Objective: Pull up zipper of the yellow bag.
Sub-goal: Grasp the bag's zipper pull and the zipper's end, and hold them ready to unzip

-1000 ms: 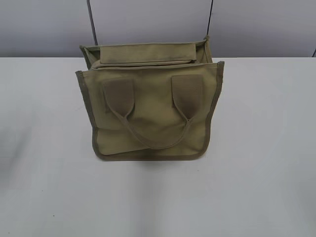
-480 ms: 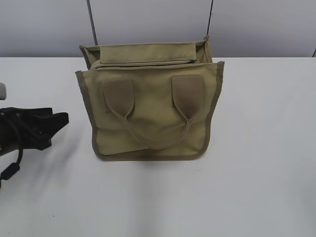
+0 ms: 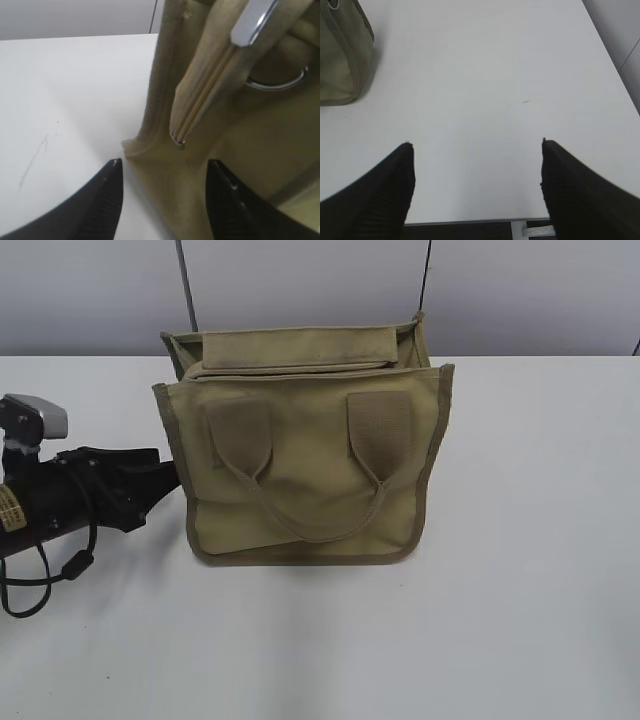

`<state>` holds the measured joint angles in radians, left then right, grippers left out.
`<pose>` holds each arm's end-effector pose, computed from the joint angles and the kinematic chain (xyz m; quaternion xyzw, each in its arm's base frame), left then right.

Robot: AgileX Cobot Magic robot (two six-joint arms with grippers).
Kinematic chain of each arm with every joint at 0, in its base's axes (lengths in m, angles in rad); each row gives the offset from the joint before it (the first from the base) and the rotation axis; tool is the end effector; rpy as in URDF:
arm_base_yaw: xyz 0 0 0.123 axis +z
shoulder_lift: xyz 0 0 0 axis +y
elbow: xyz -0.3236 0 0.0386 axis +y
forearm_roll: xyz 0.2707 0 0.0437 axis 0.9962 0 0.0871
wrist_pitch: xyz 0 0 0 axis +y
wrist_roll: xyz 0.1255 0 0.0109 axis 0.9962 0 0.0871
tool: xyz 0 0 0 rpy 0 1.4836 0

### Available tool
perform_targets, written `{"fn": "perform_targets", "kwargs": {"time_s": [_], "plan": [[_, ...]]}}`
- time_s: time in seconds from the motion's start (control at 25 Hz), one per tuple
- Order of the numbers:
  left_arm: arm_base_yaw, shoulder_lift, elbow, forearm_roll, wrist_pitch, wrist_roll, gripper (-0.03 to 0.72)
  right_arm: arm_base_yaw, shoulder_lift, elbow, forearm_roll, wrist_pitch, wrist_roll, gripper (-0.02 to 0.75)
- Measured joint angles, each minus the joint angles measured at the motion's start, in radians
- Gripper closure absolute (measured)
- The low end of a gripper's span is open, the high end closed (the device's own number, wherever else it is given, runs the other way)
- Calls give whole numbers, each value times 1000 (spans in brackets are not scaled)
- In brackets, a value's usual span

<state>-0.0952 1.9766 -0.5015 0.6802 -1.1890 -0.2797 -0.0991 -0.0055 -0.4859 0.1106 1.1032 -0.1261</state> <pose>0.3220 -0.1046 0.1101 0.2238 0.7533 -0.2693 0.5567 0.0041 0.0121 0.2635 -0.0147 0.8648 -0.0012 0.5018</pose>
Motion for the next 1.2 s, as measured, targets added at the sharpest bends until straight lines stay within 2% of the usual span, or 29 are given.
{"fn": "perform_targets", "kwargs": {"time_s": [0.28,0.6,0.84,1.08,1.2], "plan": [[-4,23,-75,71,-8,0,270,0,0,0,0,0,0,160],[-58,78,-123,39,10,0,279,0,0,0,0,0,0,160],[-72,84,-123,-99,15,0,423,0,0,0,0,0,0,160],[-86,88,-123,-115,8,0,478,0,0,0,1,0,0,160],[-102,93,-123,-124,-1,0,547,0,0,0,1,0,0,160]]}}
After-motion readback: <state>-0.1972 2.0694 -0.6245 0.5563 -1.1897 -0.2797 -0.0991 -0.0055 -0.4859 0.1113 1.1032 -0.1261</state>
